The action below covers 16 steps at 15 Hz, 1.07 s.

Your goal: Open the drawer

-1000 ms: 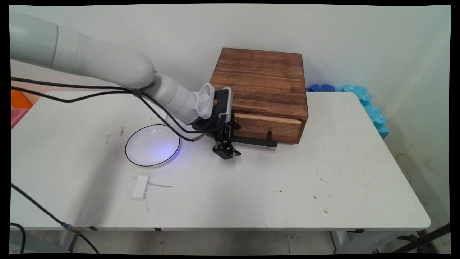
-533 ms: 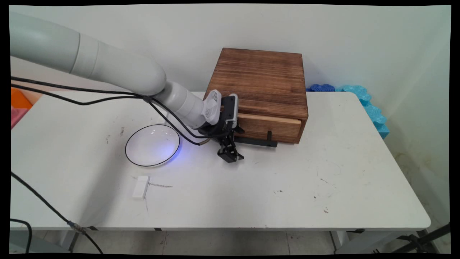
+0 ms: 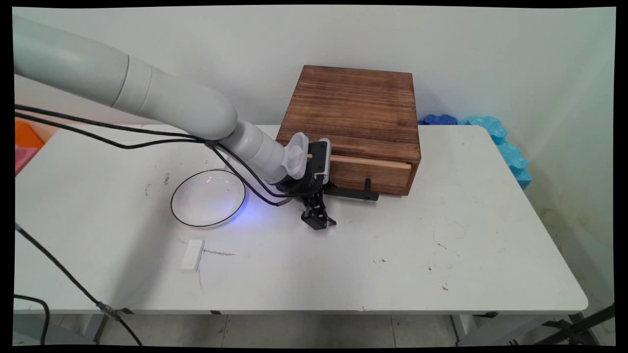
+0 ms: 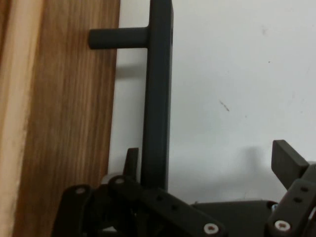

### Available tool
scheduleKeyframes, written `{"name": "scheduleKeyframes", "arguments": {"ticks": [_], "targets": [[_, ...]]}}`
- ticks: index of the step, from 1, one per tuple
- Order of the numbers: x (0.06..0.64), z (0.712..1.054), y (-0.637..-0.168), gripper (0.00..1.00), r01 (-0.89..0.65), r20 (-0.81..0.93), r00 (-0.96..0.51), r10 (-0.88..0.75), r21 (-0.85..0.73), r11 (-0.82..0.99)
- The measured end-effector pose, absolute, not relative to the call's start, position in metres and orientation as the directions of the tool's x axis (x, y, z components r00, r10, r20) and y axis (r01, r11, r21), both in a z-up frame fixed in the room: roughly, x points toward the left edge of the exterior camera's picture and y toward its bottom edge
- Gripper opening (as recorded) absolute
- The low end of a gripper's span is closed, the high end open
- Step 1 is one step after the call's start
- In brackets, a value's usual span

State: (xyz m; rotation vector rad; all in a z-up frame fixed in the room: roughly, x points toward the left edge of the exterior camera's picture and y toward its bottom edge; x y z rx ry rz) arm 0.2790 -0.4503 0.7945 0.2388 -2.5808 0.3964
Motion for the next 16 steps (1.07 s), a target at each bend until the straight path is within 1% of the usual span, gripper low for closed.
{"name": "scheduleKeyframes", "arguments": {"ticks": [8,16], "targets": [[0.273,0.79,-0.434,1.0,-0.239,0.519,-0.849,-0.102,-0.206,0.949],[0.267,0.803,-0.386,1.0,-0.229,0.526,-0.843,-0.107,-0.173,0.958]]}}
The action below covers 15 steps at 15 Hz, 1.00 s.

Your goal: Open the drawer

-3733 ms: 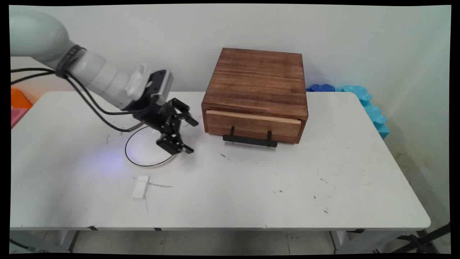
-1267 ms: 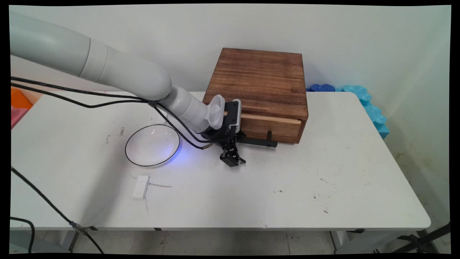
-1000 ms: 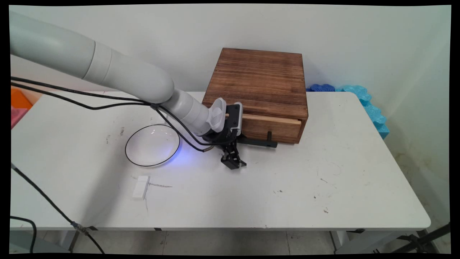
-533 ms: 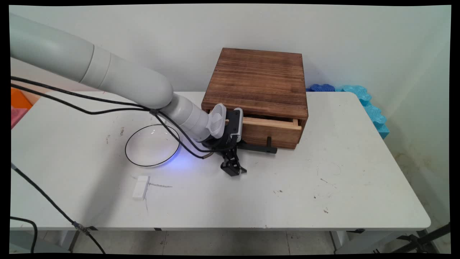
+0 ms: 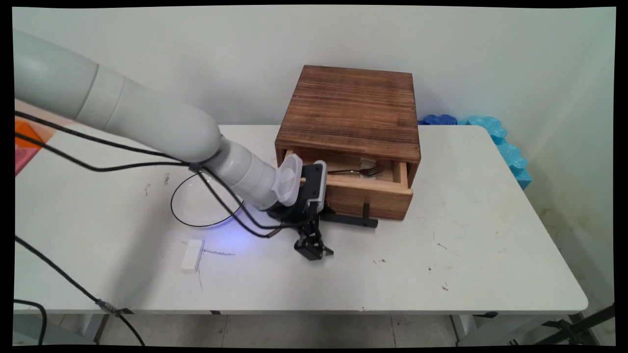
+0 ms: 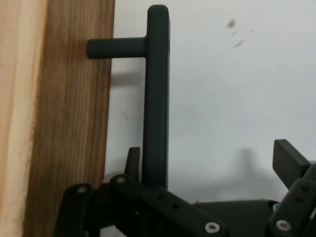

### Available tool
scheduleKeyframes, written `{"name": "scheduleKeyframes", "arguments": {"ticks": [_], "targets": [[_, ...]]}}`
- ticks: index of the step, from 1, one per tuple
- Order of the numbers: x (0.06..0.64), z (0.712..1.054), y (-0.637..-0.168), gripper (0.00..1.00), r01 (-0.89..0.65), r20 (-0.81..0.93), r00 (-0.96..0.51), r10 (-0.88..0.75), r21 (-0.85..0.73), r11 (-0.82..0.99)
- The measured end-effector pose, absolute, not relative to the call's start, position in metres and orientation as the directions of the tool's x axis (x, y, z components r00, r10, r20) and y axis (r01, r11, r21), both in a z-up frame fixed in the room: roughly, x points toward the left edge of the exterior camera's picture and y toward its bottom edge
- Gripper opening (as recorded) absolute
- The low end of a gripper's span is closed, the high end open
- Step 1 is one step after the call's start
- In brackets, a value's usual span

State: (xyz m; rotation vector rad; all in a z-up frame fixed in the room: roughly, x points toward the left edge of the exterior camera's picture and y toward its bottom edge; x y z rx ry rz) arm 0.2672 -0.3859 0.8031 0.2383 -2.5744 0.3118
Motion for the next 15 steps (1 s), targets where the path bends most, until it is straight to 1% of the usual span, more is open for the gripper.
{"name": "scheduleKeyframes", "arguments": {"ticks": [7,15], "targets": [[0.265,0.813,-0.338,1.0,-0.219,0.525,-0.844,-0.115,-0.14,0.966],[0.273,0.81,-0.306,1.0,-0.208,0.514,-0.849,-0.123,-0.11,0.972]]}}
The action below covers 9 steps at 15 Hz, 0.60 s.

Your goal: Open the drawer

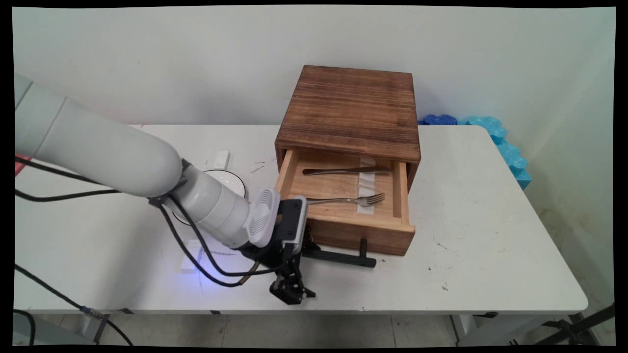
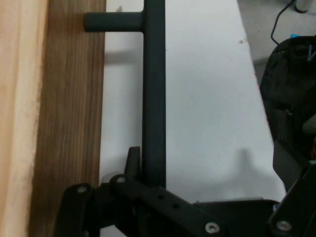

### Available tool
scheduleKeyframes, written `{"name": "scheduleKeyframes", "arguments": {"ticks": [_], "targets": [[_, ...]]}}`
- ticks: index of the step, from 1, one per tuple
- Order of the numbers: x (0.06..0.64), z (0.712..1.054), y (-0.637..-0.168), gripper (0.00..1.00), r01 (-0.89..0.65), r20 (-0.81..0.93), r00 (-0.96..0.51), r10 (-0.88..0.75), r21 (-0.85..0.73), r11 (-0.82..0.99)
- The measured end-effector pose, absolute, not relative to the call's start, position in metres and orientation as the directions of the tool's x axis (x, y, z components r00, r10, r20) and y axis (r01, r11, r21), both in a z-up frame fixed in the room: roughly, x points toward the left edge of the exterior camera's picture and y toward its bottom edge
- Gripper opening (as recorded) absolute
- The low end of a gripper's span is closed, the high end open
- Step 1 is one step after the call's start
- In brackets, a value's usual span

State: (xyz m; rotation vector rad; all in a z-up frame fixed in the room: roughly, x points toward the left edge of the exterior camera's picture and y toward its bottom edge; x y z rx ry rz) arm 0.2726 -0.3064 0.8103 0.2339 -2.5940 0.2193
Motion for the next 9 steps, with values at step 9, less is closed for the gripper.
{"name": "scheduleKeyframes", "arguments": {"ticks": [9], "targets": [[0.272,0.809,-0.278,1.0,-0.198,0.519,-0.845,-0.129,-0.078,0.977]]}}
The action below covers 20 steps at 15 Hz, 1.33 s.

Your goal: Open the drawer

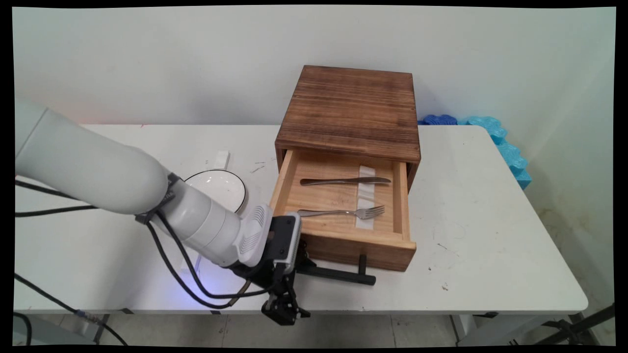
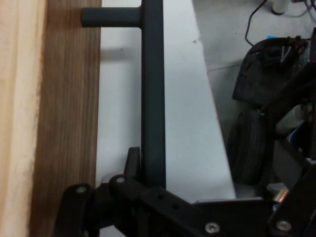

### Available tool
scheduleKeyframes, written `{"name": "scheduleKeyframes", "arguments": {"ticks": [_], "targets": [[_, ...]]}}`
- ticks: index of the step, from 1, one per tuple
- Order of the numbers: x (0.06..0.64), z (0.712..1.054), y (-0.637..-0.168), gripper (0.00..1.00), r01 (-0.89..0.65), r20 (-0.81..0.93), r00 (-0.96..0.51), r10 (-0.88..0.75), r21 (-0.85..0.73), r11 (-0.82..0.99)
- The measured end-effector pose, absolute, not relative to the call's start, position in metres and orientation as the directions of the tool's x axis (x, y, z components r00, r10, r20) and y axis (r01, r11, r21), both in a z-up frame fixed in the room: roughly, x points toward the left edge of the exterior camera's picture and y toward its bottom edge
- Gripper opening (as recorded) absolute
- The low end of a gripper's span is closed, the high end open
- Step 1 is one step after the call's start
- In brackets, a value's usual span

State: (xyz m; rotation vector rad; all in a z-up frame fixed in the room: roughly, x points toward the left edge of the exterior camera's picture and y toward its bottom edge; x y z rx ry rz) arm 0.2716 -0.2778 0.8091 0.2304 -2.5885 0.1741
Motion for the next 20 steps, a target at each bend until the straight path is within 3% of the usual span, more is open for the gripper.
{"name": "scheduleKeyframes", "arguments": {"ticks": [20], "targets": [[0.25,0.809,-0.229,1.0,-0.179,0.533,-0.834,-0.14,-0.023,0.984]]}}
